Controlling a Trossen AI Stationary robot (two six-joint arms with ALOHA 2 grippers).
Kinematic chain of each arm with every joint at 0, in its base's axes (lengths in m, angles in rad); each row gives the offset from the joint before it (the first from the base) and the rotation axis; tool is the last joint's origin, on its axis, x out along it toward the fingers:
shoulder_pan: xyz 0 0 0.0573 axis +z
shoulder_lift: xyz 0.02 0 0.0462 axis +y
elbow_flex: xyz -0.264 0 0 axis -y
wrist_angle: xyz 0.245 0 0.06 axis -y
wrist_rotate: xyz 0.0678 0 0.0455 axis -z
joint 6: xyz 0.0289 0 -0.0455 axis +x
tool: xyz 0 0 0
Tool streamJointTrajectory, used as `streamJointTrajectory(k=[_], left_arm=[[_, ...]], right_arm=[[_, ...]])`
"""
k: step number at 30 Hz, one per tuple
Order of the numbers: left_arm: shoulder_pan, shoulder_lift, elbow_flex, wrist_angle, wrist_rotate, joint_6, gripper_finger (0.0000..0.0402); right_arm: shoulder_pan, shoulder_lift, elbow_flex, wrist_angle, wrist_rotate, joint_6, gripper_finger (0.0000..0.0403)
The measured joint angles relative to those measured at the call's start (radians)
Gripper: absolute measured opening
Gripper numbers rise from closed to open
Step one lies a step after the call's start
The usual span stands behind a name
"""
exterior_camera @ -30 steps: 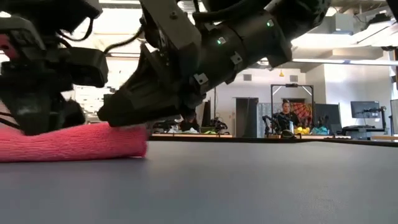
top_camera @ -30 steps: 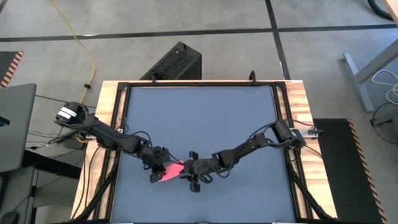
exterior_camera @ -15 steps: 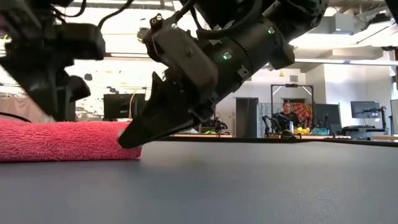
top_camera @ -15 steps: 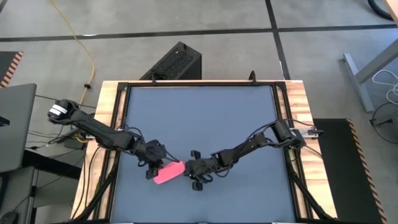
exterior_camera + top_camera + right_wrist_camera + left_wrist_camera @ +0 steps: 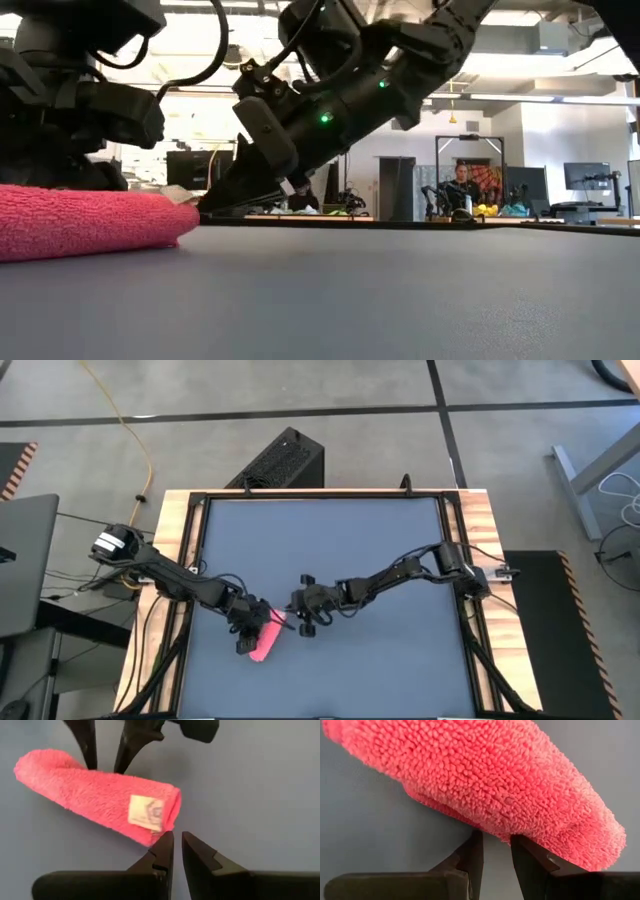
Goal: Roll towel into tight, uniform cylinder
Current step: Roll the red towel
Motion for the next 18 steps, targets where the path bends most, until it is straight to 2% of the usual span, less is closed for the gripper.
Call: streamJointTrajectory(k=[3,7,12,15,18], left_arm=[[0.0,-0.034,-0.002,-0.01,-0.016,-0.002,0.0091],[-0.006,-0.138,0.013,-0.079,-0.026,-0.011,0.0091],[-0.026,-0.263,0.03,-0.099,-0.155,-0.02,0.0091],[-0.043,-0.273,0.03,-0.052,-0.206,-0.006,0.0091],[-0.043,-0.218,0.03,0.05,-0.217,0.04,0.0091]], right_arm=[[-0.024,-0.004,0.0,-0.017,-0.024,0.0,0.0063],[-0.035,-0.049,-0.001,-0.07,-0.03,-0.002,0.0063],[-0.017,-0.11,0.0,-0.174,-0.02,0.019,0.0063],[0.004,-0.145,0.0,-0.244,-0.016,0.054,0.0063],[0.034,-0.17,0.001,-0.317,-0.011,0.069,0.0063]])
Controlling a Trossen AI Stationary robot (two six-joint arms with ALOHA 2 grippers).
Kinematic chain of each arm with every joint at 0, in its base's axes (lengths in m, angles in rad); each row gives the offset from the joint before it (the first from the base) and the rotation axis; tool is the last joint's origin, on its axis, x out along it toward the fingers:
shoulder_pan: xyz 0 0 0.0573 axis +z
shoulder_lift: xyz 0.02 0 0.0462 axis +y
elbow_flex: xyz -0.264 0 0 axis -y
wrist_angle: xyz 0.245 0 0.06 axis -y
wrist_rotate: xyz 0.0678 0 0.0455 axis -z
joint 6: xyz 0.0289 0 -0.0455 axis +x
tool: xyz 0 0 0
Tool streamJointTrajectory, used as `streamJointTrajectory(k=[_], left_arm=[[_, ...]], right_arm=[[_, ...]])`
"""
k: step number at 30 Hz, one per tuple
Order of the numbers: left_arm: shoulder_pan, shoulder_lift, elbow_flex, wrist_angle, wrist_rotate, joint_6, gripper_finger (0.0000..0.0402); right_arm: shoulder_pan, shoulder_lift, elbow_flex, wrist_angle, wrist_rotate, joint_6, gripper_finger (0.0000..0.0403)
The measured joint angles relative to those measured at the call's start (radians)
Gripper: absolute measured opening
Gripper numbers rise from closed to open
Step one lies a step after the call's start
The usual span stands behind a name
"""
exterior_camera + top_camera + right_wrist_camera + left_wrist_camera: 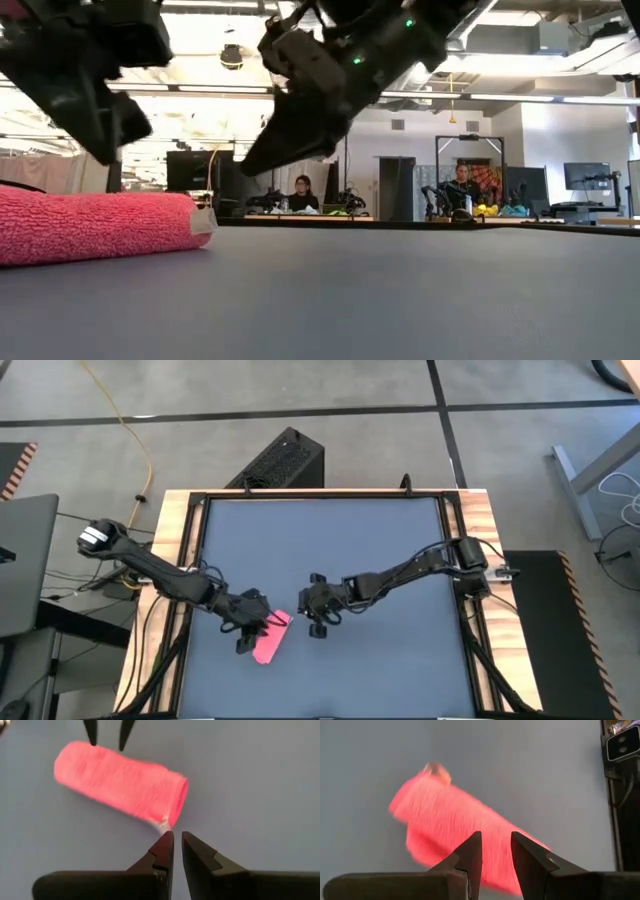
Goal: Roll towel into tight, uniform cylinder
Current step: Roll the red towel
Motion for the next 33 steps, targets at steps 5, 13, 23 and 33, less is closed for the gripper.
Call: streamJointTrajectory(k=[5,13,23,33], left_arm=[[0.021,0.14,0.042,0.084,0.002,0.179,0.0081],[0.052,0.319,0.223,-0.156,-0.017,0.325,0.0028],[0.032,0.377,0.214,-0.26,-0.072,0.263,0.0001],[-0.074,0.297,0.204,-0.469,-0.189,0.076,0.0]], right_arm=[[0.056,-0.01,-0.001,-0.06,0.11,0.004,0.0063],[0.078,-0.012,-0.001,-0.062,0.136,0.009,0.0063],[0.08,-0.012,-0.001,-0.058,0.137,0.014,0.0063],[0.084,-0.012,-0.001,-0.059,0.137,0.014,0.0063]])
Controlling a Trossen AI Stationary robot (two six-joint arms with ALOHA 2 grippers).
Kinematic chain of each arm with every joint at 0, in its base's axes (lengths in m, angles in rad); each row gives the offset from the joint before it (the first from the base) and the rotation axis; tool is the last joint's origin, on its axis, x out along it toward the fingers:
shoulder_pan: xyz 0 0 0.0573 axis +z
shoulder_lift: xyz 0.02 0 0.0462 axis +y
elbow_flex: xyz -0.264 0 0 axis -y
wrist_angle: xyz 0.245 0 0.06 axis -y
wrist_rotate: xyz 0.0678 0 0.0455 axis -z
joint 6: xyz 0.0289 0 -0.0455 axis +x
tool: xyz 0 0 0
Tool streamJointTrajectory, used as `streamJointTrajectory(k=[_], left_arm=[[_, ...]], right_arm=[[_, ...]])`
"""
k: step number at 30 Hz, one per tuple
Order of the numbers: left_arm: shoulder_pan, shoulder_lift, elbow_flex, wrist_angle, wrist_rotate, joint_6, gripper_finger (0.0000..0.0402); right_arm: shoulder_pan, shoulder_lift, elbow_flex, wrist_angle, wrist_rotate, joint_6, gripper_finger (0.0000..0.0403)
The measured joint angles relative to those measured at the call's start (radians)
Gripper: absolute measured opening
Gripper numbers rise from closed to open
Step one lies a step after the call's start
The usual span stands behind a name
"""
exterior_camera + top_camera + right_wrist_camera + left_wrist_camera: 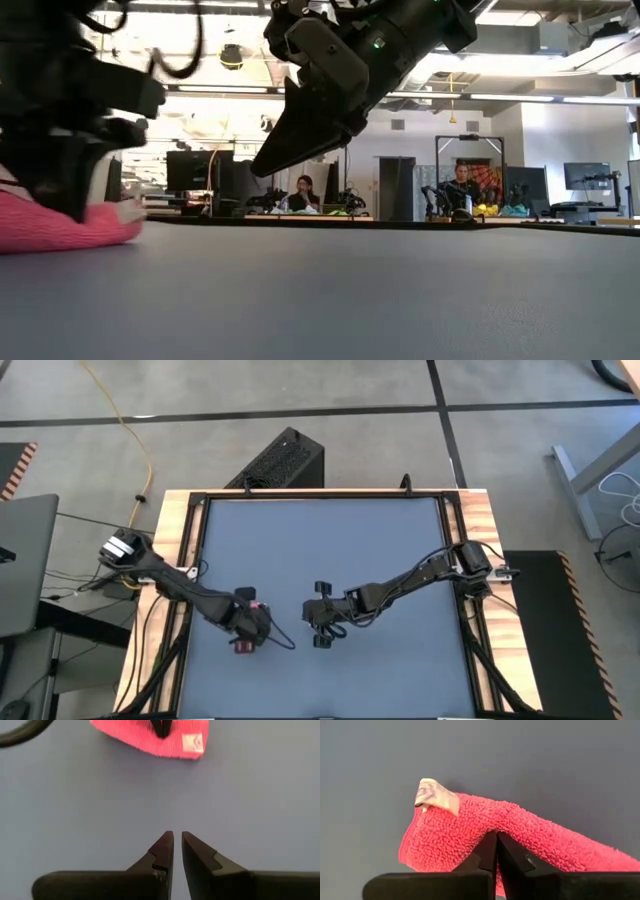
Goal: Roll towel into tight, uniform cylinder
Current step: Roll the red towel
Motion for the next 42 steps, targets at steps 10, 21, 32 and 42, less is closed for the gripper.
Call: streamJointTrajectory(k=[10,21,32,42], left_arm=[[-0.156,-0.006,-0.033,-0.145,-0.024,-0.312,0.0],[-0.125,-0.073,0.005,-0.139,-0.027,-0.318,0.0],[-0.067,-0.177,0.003,-0.224,-0.149,-0.283,0.0],[-0.03,-0.215,-0.171,-0.191,-0.122,-0.316,0.0]], right_arm=[[0.0,0.0,0.0,0.0,0.0,0.005,0.0063],[-0.001,0.0,0.0,0.0,-0.006,0.006,0.0063],[0.006,0.001,0.0,0.0,-0.009,0.006,0.0063],[0.012,0.001,0.0,0.0,-0.009,0.006,0.0063]])
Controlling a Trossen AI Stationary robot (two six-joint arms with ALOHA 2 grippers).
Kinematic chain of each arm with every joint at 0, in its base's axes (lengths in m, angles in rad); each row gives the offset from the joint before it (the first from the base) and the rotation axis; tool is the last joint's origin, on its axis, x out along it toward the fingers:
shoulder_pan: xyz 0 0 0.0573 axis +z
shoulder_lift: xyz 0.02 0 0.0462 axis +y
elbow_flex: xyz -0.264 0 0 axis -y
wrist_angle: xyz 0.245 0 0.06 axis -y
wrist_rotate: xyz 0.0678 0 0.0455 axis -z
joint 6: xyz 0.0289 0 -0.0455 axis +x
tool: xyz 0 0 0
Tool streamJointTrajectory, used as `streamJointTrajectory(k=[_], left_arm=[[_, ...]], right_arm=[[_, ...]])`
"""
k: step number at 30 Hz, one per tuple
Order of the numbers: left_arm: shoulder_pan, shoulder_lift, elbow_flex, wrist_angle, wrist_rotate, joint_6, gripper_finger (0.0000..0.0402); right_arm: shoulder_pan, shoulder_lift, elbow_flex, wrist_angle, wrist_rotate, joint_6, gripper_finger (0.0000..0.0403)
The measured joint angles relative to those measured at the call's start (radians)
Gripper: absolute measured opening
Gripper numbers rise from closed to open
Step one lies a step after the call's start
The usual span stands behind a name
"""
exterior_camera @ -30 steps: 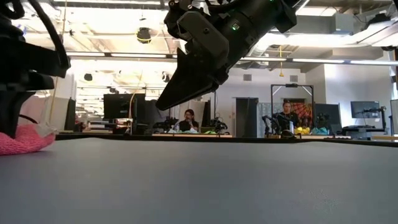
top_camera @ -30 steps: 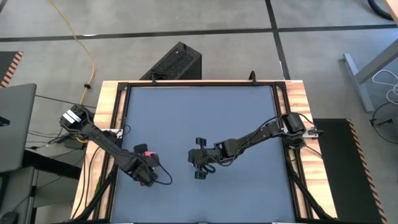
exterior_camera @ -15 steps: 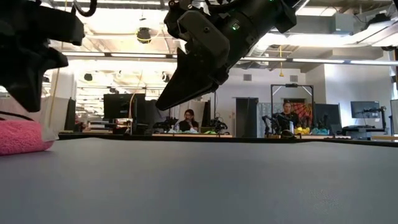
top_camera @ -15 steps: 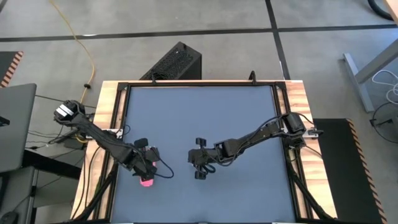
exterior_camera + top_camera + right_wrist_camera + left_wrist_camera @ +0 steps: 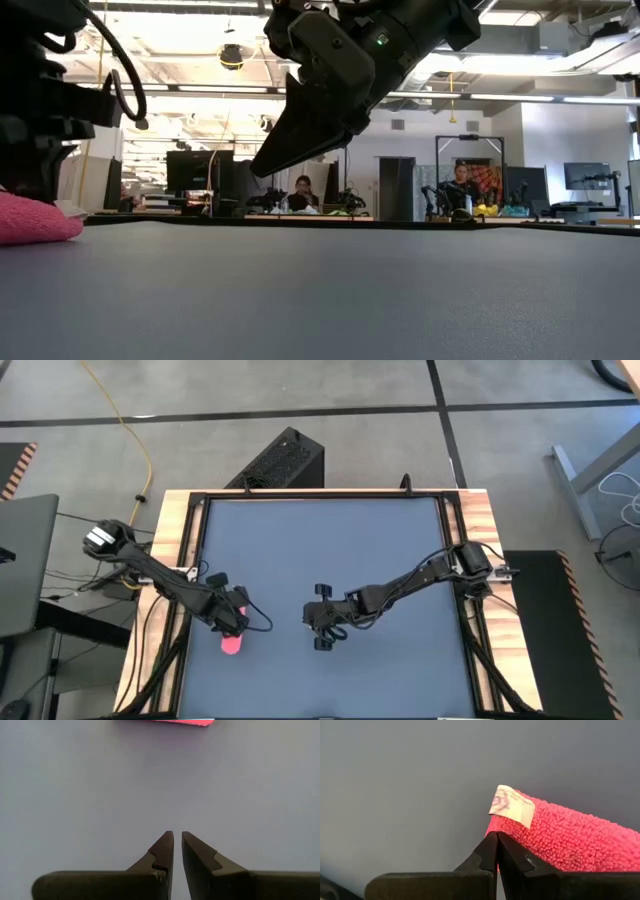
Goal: Roll towel into tight, uniform cylinder
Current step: Roll the red towel, then return to Home Position
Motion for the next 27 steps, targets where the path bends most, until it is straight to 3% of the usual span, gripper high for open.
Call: streamJointTrajectory(k=[10,17,20,22,24,27], left_arm=[[0.0,-0.208,-0.009,0.0,-0.026,0.006,0.0],[-0.041,-0.378,-0.009,0.023,-0.117,0.055,0.0],[-0.056,-0.439,-0.01,0.063,-0.213,0.118,0.0],[-0.053,-0.487,-0.04,0.202,-0.285,0.225,0.0],[-0.022,-0.538,-0.108,0.425,-0.296,0.381,0.0],[0.076,-0.584,-0.211,0.771,-0.163,0.613,0.0]], right_arm=[[-0.009,-0.014,-0.002,-0.003,-0.004,-0.002,0.0063],[0.019,-0.097,-0.002,-0.017,-0.007,-0.014,0.0063],[0.04,-0.157,-0.002,-0.043,-0.029,-0.067,0.0063],[0.048,-0.215,-0.002,-0.044,-0.033,-0.123,0.0058],[0.027,-0.281,-0.021,-0.017,-0.042,-0.149,0.0049],[-0.043,-0.37,-0.066,0.015,-0.072,-0.15,0.0027]])
